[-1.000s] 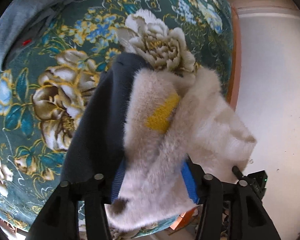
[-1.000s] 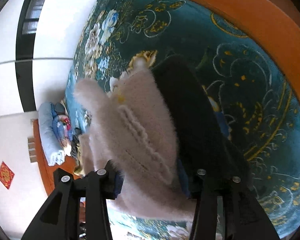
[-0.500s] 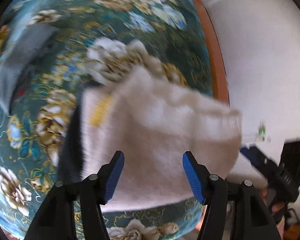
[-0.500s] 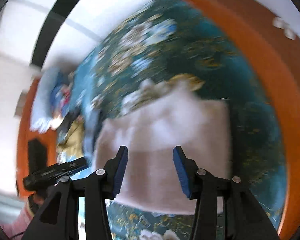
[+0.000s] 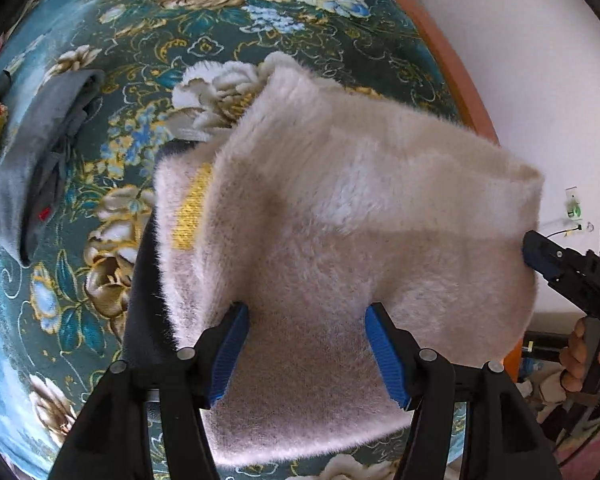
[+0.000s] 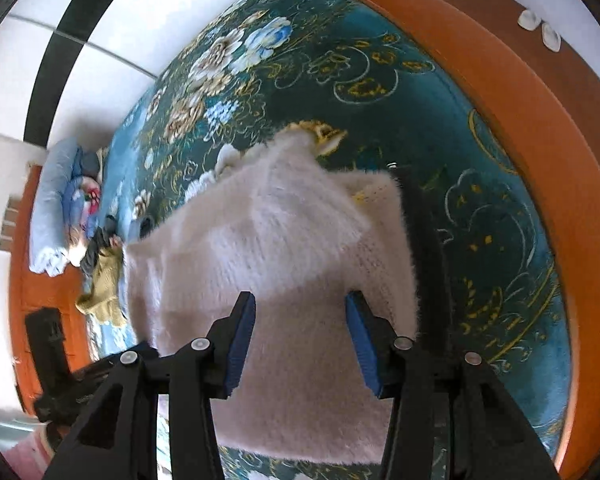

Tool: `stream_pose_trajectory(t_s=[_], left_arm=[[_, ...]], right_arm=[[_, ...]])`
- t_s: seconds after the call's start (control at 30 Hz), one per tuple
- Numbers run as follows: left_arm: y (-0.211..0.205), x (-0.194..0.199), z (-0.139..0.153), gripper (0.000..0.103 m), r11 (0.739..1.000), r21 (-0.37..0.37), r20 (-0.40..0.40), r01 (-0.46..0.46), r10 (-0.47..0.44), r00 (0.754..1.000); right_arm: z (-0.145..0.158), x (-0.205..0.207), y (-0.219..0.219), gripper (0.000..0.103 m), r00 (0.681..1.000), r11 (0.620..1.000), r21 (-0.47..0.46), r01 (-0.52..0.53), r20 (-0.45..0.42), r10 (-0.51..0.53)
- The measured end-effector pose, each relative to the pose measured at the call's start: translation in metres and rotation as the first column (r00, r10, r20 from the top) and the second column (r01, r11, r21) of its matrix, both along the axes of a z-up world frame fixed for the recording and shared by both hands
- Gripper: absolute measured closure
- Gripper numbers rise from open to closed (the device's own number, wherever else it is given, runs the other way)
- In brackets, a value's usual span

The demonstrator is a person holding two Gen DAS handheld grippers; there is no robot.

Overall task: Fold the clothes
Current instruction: 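Lower the folded sweater onto the dark cloth with both grippers, then open both grippers and withdraw them from the folded sweater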

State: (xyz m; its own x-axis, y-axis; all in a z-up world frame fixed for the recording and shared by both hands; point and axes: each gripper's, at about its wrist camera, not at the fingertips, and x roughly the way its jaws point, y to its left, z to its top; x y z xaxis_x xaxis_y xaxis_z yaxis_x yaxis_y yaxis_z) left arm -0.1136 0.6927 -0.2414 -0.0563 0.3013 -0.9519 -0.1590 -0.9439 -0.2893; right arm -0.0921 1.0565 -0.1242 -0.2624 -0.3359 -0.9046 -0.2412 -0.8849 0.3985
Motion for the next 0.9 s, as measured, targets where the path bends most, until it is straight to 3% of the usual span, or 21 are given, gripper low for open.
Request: stream_pose_trajectory(t_s=[0.2, 0.4, 0.63, 0.9], left_arm=[[0.005, -0.002, 0.001, 0.033, 1.000, -0.013, 0.016, 0.024, -0.024, 1.000], [-0.002, 0.007, 0.024, 0.032, 0.999, 0.026, -0.009, -0.026, 0.027, 1.000], [-0.008, 0.050, 0.054, 0.018, 0.998, 0.066, -0.068, -0.017, 0.021, 0.997], [-0.013, 0.104, 0.057, 0.018, 0.999, 0.032, -0.027, -0.036, 0.037, 0.999]], right_arm=[[-0.010, -0.005, -0.004, 0.054, 1.000, 1.000, 0.014, -0.020, -0.008, 0.021], [0.022, 0.008, -0.016, 0.054, 0.999, 0.999, 0.046, -0.010, -0.042, 0.012], [0.039, 0.047, -0.041, 0.023, 0.996, 0.995, 0.073, -0.065, -0.057, 0.069], [0.032, 0.097, -0.071, 0.006, 0.992, 0.989, 0.085, -0.119, -0.034, 0.122]])
